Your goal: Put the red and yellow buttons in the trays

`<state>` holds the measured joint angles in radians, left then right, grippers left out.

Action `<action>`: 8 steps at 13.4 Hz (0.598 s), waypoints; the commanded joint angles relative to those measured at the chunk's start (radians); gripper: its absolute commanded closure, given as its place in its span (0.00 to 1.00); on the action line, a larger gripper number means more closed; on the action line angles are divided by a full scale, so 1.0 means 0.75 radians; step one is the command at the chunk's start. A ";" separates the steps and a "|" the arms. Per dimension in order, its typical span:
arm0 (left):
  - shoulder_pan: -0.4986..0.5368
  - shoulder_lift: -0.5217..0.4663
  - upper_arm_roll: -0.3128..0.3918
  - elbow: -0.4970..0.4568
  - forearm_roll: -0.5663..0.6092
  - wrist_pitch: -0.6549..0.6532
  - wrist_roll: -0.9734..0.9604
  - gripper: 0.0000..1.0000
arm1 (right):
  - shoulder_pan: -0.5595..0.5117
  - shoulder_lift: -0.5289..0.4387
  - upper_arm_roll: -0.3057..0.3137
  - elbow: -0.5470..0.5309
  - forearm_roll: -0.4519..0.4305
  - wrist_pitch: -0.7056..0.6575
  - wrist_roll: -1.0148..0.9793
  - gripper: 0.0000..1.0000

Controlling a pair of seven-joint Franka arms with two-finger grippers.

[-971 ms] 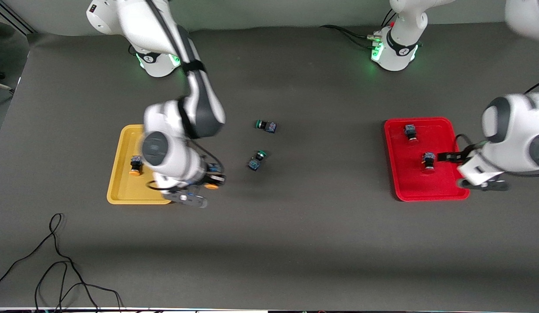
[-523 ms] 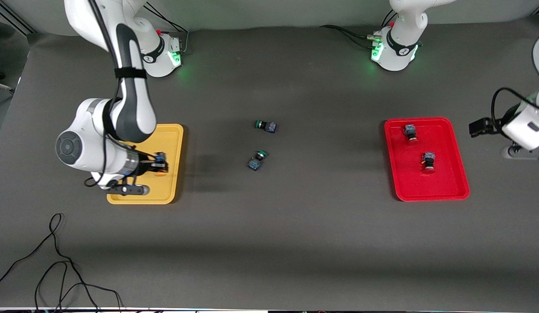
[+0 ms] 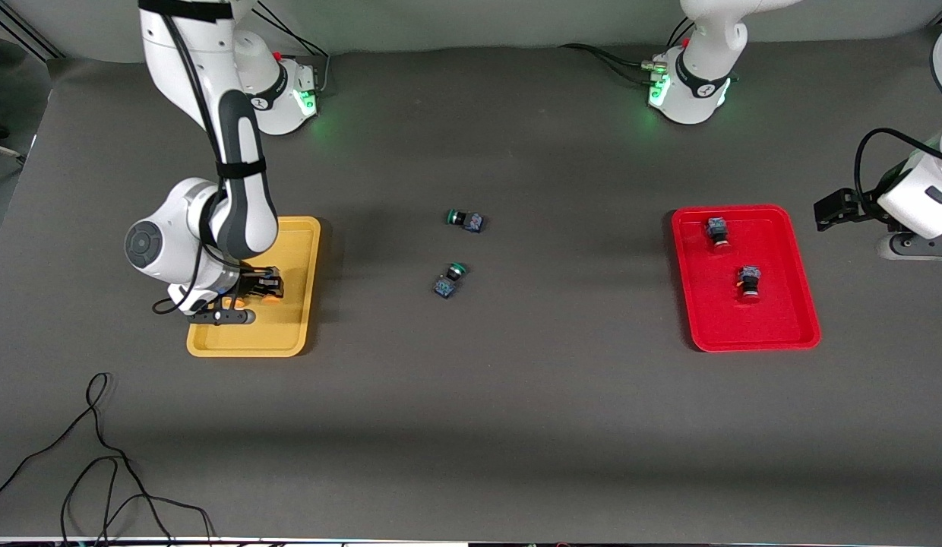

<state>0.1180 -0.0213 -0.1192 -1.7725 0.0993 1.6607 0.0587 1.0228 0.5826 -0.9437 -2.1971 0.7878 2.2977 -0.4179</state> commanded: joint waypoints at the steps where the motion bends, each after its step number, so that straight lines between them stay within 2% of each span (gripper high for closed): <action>1: -0.310 0.008 0.301 0.027 0.000 -0.003 -0.025 0.00 | 0.013 0.029 -0.012 0.052 0.052 0.000 -0.022 0.00; 2: -0.337 0.010 0.328 0.040 0.005 -0.003 -0.023 0.00 | 0.017 0.013 -0.014 0.052 0.052 0.000 -0.015 0.00; 4: -0.343 0.010 0.318 0.052 0.084 0.019 -0.001 0.00 | 0.029 -0.018 -0.032 0.090 0.036 -0.059 0.027 0.00; 5: -0.327 0.014 0.280 0.068 0.088 0.019 -0.001 0.00 | 0.039 -0.030 -0.079 0.135 -0.007 -0.124 0.084 0.00; 8: -0.209 -0.002 0.176 0.062 0.044 0.034 0.002 0.00 | 0.180 -0.047 -0.285 0.350 -0.185 -0.434 0.287 0.00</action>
<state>-0.0984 -0.0211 0.0699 -1.7394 0.1415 1.6823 0.0579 1.0922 0.5804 -1.0718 -2.0208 0.7166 2.1012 -0.3004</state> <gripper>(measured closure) 0.000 0.000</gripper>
